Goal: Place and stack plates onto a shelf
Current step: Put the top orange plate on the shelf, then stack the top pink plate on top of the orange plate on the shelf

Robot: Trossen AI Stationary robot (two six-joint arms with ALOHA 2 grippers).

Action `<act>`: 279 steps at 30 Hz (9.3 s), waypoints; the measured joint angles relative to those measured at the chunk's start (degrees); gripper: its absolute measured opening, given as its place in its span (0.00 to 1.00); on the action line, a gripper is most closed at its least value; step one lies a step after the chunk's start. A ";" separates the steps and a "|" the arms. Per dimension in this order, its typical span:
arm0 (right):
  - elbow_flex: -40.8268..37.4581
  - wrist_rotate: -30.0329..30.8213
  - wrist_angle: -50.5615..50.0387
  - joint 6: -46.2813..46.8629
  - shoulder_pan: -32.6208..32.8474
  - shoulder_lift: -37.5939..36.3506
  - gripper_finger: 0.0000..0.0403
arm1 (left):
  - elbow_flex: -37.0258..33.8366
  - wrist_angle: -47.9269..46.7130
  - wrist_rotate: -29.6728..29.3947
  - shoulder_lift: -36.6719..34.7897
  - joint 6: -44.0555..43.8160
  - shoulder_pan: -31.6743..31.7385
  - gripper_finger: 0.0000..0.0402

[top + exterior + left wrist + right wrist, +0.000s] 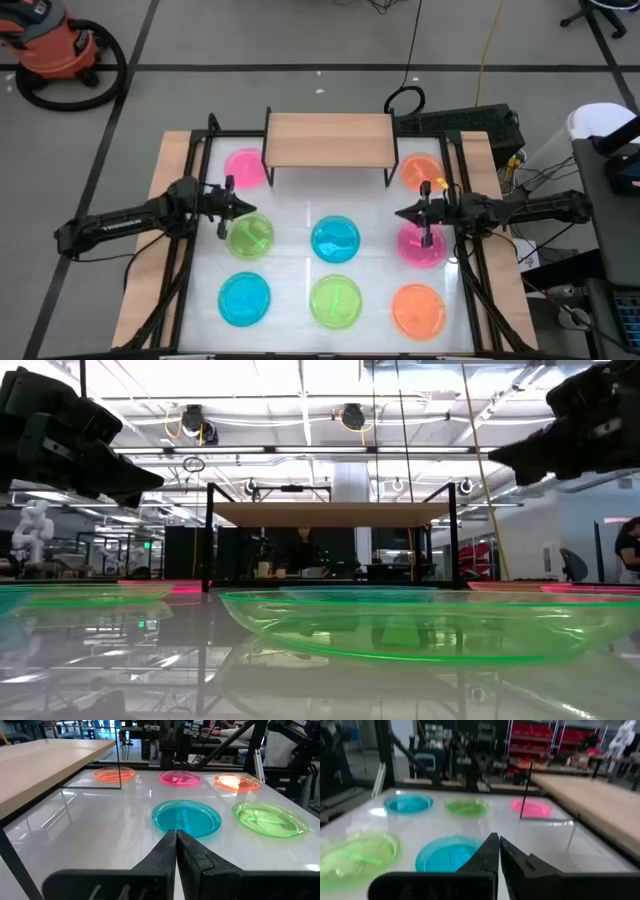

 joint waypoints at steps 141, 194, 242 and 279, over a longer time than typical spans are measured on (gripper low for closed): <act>37.20 9.01 3.18 -14.26 -18.80 44.84 0.00 | 0.00 0.03 -0.02 0.02 0.00 0.00 0.04; 38.84 2.87 11.77 -13.42 -15.22 57.12 0.30 | 0.00 0.03 0.00 0.02 0.00 0.00 0.04; 23.72 -1.40 14.46 -3.19 6.73 31.52 0.22 | -0.02 16.30 0.00 0.01 -7.64 0.01 0.04; 23.72 -1.48 13.17 -0.20 6.73 31.52 0.22 | 27.04 -32.60 -55.88 39.60 -15.16 -21.63 0.10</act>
